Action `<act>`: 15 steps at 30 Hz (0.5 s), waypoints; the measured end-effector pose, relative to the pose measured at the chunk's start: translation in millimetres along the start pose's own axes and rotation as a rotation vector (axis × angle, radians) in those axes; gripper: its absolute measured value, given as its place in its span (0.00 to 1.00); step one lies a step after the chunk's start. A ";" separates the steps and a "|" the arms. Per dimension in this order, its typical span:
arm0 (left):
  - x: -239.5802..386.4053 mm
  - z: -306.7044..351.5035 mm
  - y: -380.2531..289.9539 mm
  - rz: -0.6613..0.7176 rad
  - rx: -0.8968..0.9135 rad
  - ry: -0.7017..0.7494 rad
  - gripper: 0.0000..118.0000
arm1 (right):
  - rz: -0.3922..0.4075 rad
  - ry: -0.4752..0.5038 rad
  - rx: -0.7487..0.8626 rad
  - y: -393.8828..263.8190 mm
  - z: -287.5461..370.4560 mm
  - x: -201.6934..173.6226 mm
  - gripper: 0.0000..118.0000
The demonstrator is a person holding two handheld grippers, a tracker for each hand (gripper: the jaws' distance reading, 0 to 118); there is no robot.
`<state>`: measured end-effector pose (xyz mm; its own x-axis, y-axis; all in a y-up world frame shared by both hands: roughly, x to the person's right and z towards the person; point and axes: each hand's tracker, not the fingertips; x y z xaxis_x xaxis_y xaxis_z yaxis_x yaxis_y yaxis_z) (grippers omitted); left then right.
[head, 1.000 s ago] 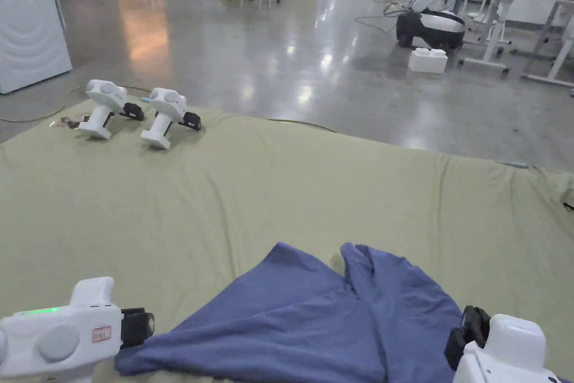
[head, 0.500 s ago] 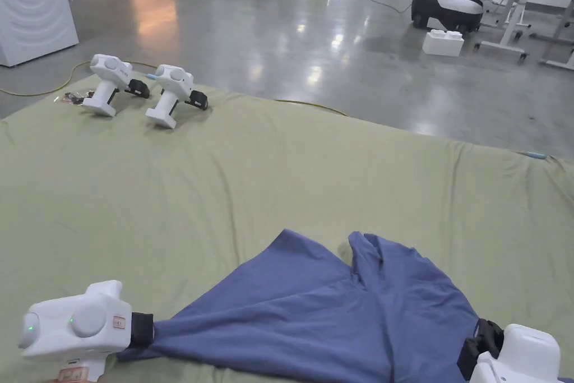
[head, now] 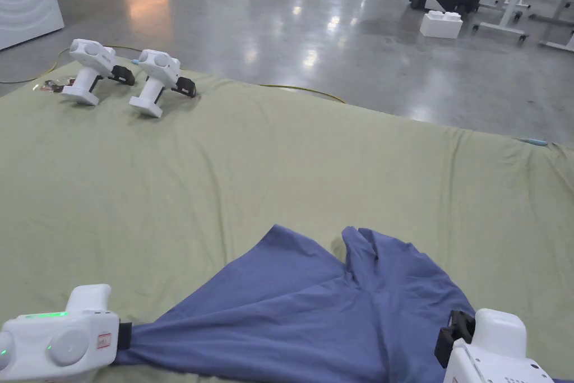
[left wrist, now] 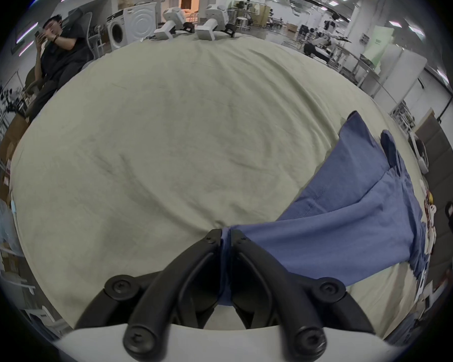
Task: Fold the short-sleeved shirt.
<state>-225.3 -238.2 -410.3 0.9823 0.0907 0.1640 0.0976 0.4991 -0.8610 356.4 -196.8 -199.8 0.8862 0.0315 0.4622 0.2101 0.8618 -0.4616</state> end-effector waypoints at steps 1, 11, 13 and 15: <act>-0.9 1.6 -0.4 0.000 0.005 -0.006 0.06 | 0.000 0.002 -0.008 6.1 -8.8 3.5 0.06; -1.1 24.7 -0.9 0.009 0.072 -0.036 0.06 | 0.088 0.058 -0.374 80.9 -166.9 43.6 0.50; -2.3 22.6 0.4 0.004 0.071 -0.034 0.06 | 0.115 0.057 -0.382 82.9 -190.2 43.6 0.50; -2.2 22.0 -0.1 0.008 0.070 -0.032 0.06 | 0.150 0.088 -0.461 81.0 -216.0 42.6 0.52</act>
<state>-231.0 -219.5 -400.0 0.9773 0.1219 0.1732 0.0770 0.5571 -0.8269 500.3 -234.9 -381.0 0.9480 0.0787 0.3085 0.2205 0.5367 -0.8145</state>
